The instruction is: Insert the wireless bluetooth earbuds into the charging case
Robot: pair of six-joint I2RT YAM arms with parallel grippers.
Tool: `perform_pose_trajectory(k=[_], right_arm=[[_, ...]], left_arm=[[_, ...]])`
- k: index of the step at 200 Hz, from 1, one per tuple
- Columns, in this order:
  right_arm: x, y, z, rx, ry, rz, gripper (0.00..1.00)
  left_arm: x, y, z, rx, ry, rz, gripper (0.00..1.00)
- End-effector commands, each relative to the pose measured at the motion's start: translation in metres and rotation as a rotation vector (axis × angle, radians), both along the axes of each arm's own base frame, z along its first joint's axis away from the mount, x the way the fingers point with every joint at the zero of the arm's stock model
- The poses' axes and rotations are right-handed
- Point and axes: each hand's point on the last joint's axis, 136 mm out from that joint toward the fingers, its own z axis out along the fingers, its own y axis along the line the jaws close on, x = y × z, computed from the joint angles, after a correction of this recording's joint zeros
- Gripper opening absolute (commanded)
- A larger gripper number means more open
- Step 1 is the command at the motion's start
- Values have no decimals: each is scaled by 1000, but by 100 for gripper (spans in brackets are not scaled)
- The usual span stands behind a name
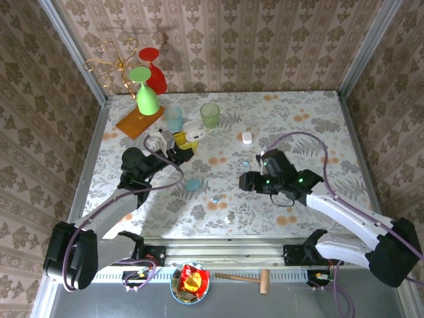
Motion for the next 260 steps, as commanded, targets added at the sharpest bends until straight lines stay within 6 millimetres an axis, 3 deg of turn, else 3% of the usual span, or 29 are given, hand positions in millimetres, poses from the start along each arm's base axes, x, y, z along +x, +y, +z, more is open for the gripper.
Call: perform_pose_trajectory(k=[1, 69, 111, 166, 260], right_arm=[[-12, 3, -23, -60, 75, -92, 59], [-46, 39, -73, -288, 220, -42, 46], [-54, 60, -84, -362, 261, 13, 39], [-65, 61, -100, -443, 308, 16, 33], [-62, 74, -108, -452, 323, 42, 27]], left_arm=[[8, 8, -2, 10, -21, 65, 25], [11, 10, -18, 46, -14, 91, 25], [8, 12, -26, 60, -13, 96, 25], [3, 13, -24, 54, -27, 89, 25], [2, 12, -23, 50, -28, 76, 25]])
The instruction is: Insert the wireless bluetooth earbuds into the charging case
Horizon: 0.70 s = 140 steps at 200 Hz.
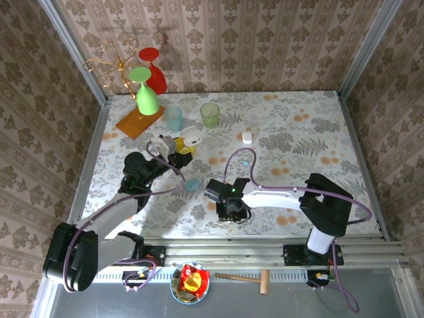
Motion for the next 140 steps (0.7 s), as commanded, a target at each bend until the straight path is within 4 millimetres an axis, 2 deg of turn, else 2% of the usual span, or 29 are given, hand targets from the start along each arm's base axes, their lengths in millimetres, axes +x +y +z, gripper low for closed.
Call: perform_pose_trajectory(k=[1, 67, 110, 140], right_arm=[[2, 0, 0, -35, -2, -1, 27], [3, -5, -1, -51, -1, -5, 15], [1, -4, -8, -53, 19, 2, 21], [2, -3, -10, -59, 22, 13, 18]], left_arm=[[-4, 2, 9, -8, -50, -9, 25], [-5, 2, 6, -10, -45, -11, 25], [-5, 1, 7, -11, -46, -15, 25], [-5, 1, 7, -12, -46, -13, 25]])
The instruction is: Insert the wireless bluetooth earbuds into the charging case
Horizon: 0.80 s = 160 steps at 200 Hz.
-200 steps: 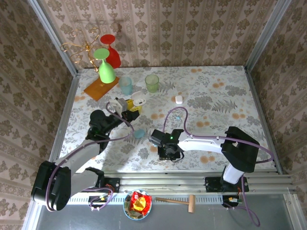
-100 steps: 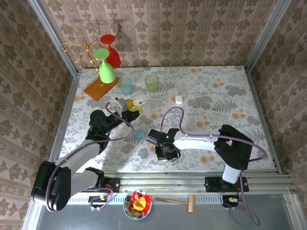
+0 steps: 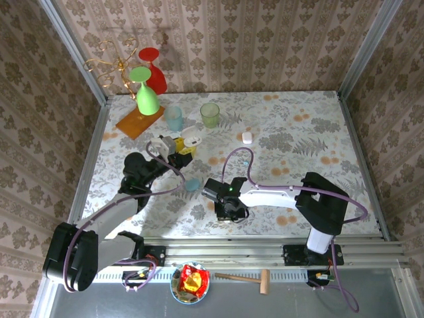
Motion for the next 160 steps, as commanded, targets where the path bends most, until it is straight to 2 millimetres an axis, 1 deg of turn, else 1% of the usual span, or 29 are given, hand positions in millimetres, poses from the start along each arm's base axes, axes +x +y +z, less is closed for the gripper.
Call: perform_pose_trajectory(k=[1, 26, 41, 53, 70, 104, 113, 117, 119, 128, 147, 159, 160], right_arm=[[-1, -7, -6, -50, 18, 7, 18], [0, -7, -4, -51, 12, 9, 16], [4, -9, 3, -52, -11, 8, 15], [9, -7, 15, -31, -51, 11, 15], [20, -5, 38, 21, -128, 14, 15], [44, -2, 93, 197, -278, 2, 15], [49, 1, 113, 272, -320, 8, 15], [52, 0, 116, 284, -329, 5, 15], [53, -2, 125, 307, -346, 2, 15], [61, 0, 149, 389, -404, -2, 15], [72, -3, 194, 507, -527, 16, 14], [77, -6, 223, 570, -601, 30, 14], [77, -6, 225, 573, -607, 31, 14]], left_arm=[[-4, 1, 7, -9, -41, -11, 25], [-4, 1, 6, -8, -40, -10, 25], [-3, 2, 6, -9, -40, -8, 25], [-3, 1, 6, -11, -40, -10, 25], [-4, 0, 6, -14, -44, -16, 25], [-3, -5, 5, -12, -52, -30, 25], [-2, -7, 4, -10, -53, -33, 25], [-3, -8, 3, -9, -55, -36, 25], [-3, -8, 3, -9, -57, -37, 25], [-5, -12, 1, -7, -62, -45, 24], [-7, -17, -3, -5, -73, -57, 24], [-5, -18, -3, -5, -84, -49, 24], [-9, -21, -4, -6, -85, -63, 24]])
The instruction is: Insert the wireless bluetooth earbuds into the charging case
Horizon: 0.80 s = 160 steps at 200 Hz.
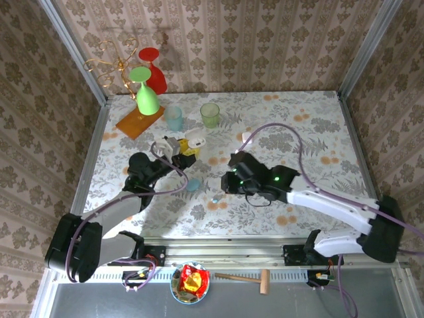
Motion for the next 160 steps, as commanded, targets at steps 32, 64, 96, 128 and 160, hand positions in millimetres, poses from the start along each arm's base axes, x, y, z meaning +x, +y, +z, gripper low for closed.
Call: perform_pose_trajectory(k=[32, 64, 96, 128, 160], right_arm=[[23, -2, 109, 215, -327, 52, 14], [29, 7, 140, 243, -398, 85, 13], [37, 17, 146, 237, -421, 98, 14], [43, 26, 141, 224, -415, 110, 14], [48, 33, 132, 214, -404, 109, 13]], left_arm=[[-17, -26, 7, -2, -113, -62, 24], [-20, -37, 12, -13, -127, -82, 24], [-26, -48, 16, -18, -133, -118, 24], [-30, -53, 18, -23, -135, -137, 24], [-34, -58, 23, -34, -136, -156, 24]])
